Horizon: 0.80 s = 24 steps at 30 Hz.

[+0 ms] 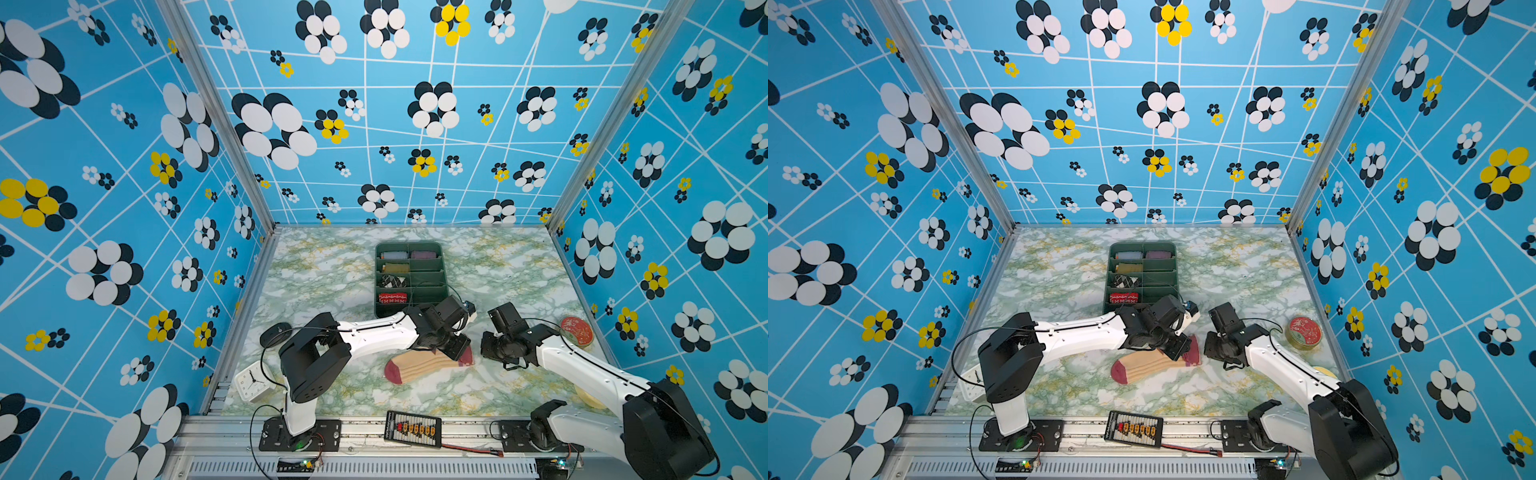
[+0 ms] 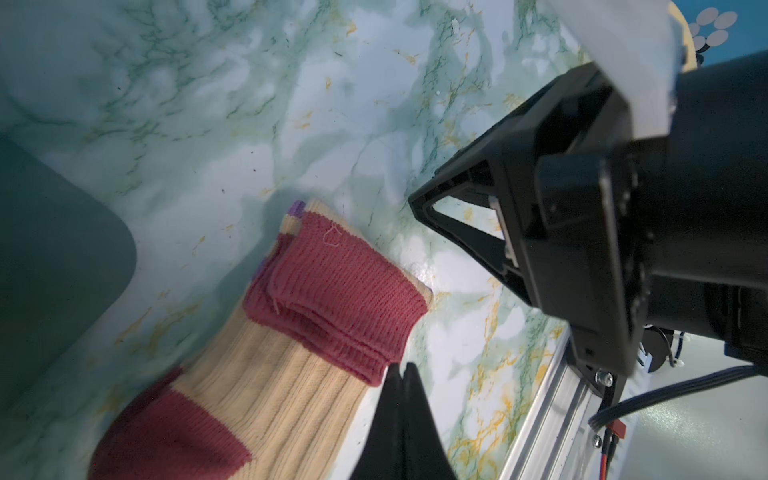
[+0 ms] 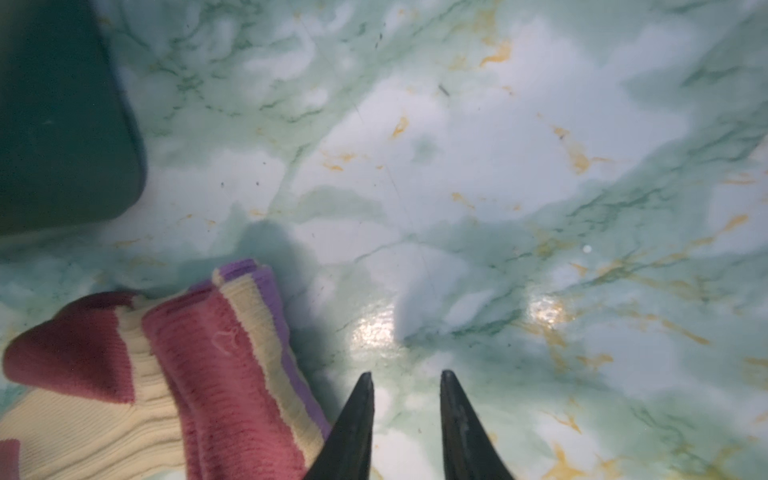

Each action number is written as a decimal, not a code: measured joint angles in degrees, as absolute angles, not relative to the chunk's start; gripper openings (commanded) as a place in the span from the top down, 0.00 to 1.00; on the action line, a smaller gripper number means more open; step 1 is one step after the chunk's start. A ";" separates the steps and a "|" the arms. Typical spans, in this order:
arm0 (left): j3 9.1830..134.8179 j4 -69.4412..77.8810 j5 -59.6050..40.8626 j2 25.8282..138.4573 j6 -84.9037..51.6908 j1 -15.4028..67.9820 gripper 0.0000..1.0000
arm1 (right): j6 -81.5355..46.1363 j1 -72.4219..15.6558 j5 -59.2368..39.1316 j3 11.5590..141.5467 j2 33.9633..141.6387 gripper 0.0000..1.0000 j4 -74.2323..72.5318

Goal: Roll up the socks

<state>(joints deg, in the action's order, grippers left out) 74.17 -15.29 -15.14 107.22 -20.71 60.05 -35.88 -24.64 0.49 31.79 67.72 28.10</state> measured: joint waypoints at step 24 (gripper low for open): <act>76.99 -16.80 -12.36 114.10 -20.12 59.99 1.00 | -35.31 -24.56 -3.36 29.56 68.64 0.72 23.40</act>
<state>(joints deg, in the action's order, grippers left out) 76.99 -16.80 -12.36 114.10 -20.12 59.99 -35.31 -24.56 -3.36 29.56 68.64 23.40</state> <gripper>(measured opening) 0.039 0.284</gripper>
